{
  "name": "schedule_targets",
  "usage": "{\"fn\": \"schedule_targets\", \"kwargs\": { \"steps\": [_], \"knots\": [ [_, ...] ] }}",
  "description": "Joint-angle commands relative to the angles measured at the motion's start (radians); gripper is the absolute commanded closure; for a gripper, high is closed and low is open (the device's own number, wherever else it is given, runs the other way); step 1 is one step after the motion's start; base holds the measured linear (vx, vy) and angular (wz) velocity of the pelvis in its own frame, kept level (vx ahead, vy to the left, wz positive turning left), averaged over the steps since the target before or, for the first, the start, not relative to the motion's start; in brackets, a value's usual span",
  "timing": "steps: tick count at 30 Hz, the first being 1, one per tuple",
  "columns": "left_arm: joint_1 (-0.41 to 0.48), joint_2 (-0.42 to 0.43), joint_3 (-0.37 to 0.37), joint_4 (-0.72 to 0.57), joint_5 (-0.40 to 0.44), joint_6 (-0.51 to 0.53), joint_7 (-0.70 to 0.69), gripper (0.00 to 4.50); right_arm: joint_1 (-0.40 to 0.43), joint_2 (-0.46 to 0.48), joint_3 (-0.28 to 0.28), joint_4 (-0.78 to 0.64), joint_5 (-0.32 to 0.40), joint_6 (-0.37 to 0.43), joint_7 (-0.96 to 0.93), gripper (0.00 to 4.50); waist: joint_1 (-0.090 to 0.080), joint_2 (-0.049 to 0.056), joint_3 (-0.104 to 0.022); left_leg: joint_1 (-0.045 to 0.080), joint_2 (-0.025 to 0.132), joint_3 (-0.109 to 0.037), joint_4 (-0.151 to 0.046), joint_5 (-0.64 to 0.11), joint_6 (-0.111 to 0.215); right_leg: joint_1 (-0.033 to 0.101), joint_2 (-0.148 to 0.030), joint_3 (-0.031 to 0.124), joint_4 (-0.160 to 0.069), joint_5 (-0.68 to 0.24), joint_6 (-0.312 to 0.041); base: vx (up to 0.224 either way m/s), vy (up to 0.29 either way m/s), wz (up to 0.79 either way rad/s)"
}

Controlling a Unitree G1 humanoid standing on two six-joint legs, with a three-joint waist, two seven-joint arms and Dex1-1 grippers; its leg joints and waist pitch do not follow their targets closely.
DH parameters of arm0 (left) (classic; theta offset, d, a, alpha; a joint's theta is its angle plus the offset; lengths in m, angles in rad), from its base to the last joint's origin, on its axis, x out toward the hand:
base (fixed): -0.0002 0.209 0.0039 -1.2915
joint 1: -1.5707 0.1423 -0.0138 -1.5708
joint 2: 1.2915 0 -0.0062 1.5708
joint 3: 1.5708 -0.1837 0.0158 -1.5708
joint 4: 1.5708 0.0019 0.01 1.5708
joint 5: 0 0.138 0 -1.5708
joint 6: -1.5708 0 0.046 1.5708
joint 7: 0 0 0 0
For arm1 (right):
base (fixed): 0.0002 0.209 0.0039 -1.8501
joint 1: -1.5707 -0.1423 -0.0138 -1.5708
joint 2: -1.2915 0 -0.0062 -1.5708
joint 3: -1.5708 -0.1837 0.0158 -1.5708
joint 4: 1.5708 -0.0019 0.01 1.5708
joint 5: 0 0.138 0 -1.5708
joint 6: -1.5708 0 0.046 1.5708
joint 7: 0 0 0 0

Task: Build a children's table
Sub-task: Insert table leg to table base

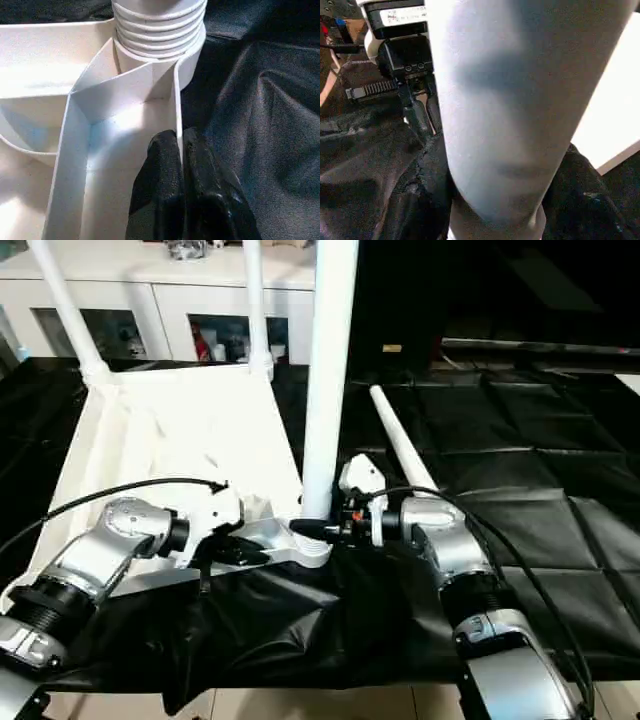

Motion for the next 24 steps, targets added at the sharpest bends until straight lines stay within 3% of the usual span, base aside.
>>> {"fn": "schedule_targets", "kwargs": {
  "steps": [1,6,8,9,11,12,13,14,15,16,17,18,19,20,21,22,23,24],
  "knots": [
    [-0.044,-0.022,0.004,-0.048,-0.012,-0.001,-0.011,4.50,0.054,-0.001,0.021,0.120,-0.086,0.028,-0.107,2.58,-0.005,0.011,-0.039,0.015,0.018,-0.010,-0.080,-0.500,-0.001,0.020,-0.048,0.035,-0.097,-0.590,-0.144,0.000,0.000,0.00],
    [-0.044,-0.043,0.036,-0.058,-0.025,0.035,0.039,4.50,0.043,0.034,-0.023,0.178,-0.091,0.028,-0.286,2.58,-0.022,0.011,-0.029,0.019,0.014,-0.022,-0.081,-0.565,-0.016,0.013,-0.049,0.017,-0.116,-0.716,-0.081,0.000,0.000,0.00],
    [-0.043,-0.048,0.046,-0.066,-0.030,0.051,0.054,4.50,0.038,0.043,-0.028,0.196,-0.099,0.027,-0.343,2.58,-0.032,0.012,-0.026,0.018,0.012,-0.029,-0.082,-0.596,-0.020,0.017,-0.048,0.002,-0.125,-0.748,-0.053,0.000,0.000,0.00],
    [-0.043,-0.052,0.053,-0.075,-0.030,0.071,0.073,4.50,0.032,0.054,-0.031,0.212,-0.109,0.027,-0.401,2.58,-0.046,0.015,-0.025,0.012,0.013,-0.036,-0.087,-0.618,-0.023,0.025,-0.047,-0.009,-0.128,-0.741,-0.042,0.000,0.000,0.00],
    [-0.042,-0.053,0.055,-0.079,-0.029,0.079,0.079,4.50,0.030,0.058,-0.032,0.219,-0.112,0.025,-0.420,2.58,-0.062,0.029,-0.022,0.015,0.019,-0.048,-0.095,-0.681,-0.026,0.032,-0.046,-0.026,-0.132,-0.704,-0.045,-0.039,0.039,-0.18],
    [-0.048,-0.063,0.065,-0.079,-0.021,0.109,0.116,4.50,0.018,0.073,-0.043,0.238,-0.112,0.033,-0.473,2.58,-0.069,0.037,-0.016,0.011,0.024,-0.057,-0.106,-0.732,-0.029,0.041,-0.044,-0.038,-0.132,-0.669,-0.047,0.000,0.000,0.00],
    [-0.050,-0.067,0.069,-0.079,-0.017,0.121,0.131,4.50,0.013,0.079,-0.047,0.245,-0.112,0.036,-0.494,2.58,-0.076,0.039,-0.011,0.026,0.030,-0.058,-0.112,-0.790,-0.032,0.037,-0.040,-0.045,-0.133,-0.627,-0.060,0.000,0.000,0.00],
    [-0.052,-0.071,0.073,-0.080,-0.014,0.135,0.147,4.50,0.008,0.085,-0.051,0.254,-0.111,0.037,-0.516,2.58,-0.081,0.038,-0.006,0.027,0.031,-0.059,-0.116,-0.813,-0.031,0.040,-0.036,-0.052,-0.131,-0.620,-0.059,0.000,0.000,0.00],
    [-0.070,-0.100,0.095,-0.070,-0.004,0.187,0.225,4.50,-0.015,0.109,-0.066,0.285,-0.107,0.055,-0.598,2.58,-0.078,0.055,0.002,0.023,0.037,-0.060,-0.132,-0.865,-0.034,0.051,-0.029,-0.062,-0.118,-0.616,-0.051,0.000,0.000,0.00],
    [-0.087,-0.132,0.119,-0.061,0.003,0.236,0.303,4.50,-0.037,0.129,-0.078,0.313,-0.104,0.072,-0.673,2.58,-0.065,0.058,0.014,-0.026,0.064,-0.049,-0.190,-0.918,-0.042,0.093,-0.013,-0.050,-0.014,-0.531,-0.067,-0.100,-0.042,0.04],
    [-0.108,-0.176,0.151,-0.051,0.011,0.302,0.405,4.50,-0.065,0.155,-0.091,0.348,-0.096,0.094,-0.757,2.58,0.008,0.062,0.000,-0.072,0.102,-0.024,-0.240,-0.904,-0.023,0.134,-0.012,0.024,0.147,-0.311,-0.074,-0.100,-0.042,0.04],
    [-0.117,-0.197,0.165,-0.046,0.015,0.331,0.453,4.50,-0.078,0.167,-0.097,0.363,-0.092,0.105,-0.794,2.58,0.019,0.048,0.001,-0.047,0.089,0.006,-0.232,-0.833,-0.012,0.105,-0.008,0.060,0.150,-0.340,-0.066,-0.063,-0.126,0.23],
    [-0.125,-0.231,0.182,-0.039,0.019,0.359,0.516,4.50,-0.095,0.185,-0.105,0.381,-0.085,0.117,-0.840,2.58,0.004,-0.033,0.002,0.131,-0.033,0.020,0.034,-0.527,-0.031,-0.107,-0.051,0.066,-0.140,-0.952,0.013,0.067,-0.147,0.10],
    [-0.127,-0.270,0.191,-0.034,0.024,0.378,0.570,4.50,-0.113,0.207,-0.112,0.397,-0.077,0.126,-0.877,2.58,-0.010,-0.019,0.001,0.119,-0.049,-0.001,0.101,-0.366,0.003,-0.104,-0.104,0.077,-0.161,-1.122,-0.003,0.067,-0.147,0.10],
    [-0.127,-0.302,0.195,-0.030,0.025,0.388,0.607,4.50,-0.127,0.225,-0.119,0.408,-0.071,0.137,-0.904,2.58,0.032,0.003,-0.029,-0.060,-0.016,-0.056,-0.002,-0.074,0.013,0.090,-0.129,0.105,-0.062,-0.829,-0.042,0.162,-0.025,-0.42],
    [-0.126,-0.321,0.198,-0.029,0.025,0.394,0.628,4.50,-0.135,0.237,-0.122,0.415,-0.067,0.143,-0.919,2.58,0.034,0.006,-0.034,-0.040,-0.003,-0.044,-0.028,-0.053,0.007,0.060,-0.094,0.087,-0.054,-0.631,-0.074,0.100,0.010,-0.26],
    [-0.126,-0.321,0.198,-0.029,0.025,0.394,0.628,4.50,-0.135,0.237,-0.122,0.415,-0.067,0.143,-0.919,2.58,0.020,-0.008,-0.029,-0.036,-0.012,-0.041,-0.035,-0.073,0.015,0.043,-0.053,0.071,-0.039,-0.488,-0.084,0.100,0.010,-0.26],
    [-0.126,-0.321,0.198,-0.029,0.025,0.394,0.628,4.50,-0.135,0.237,-0.122,0.415,-0.067,0.143,-0.919,2.58,0.022,0.016,-0.035,0.002,-0.011,-0.029,-0.042,-0.161,0.026,0.024,-0.036,0.059,-0.045,-0.379,-0.145,-0.003,-0.062,0.23]
  ]
}}
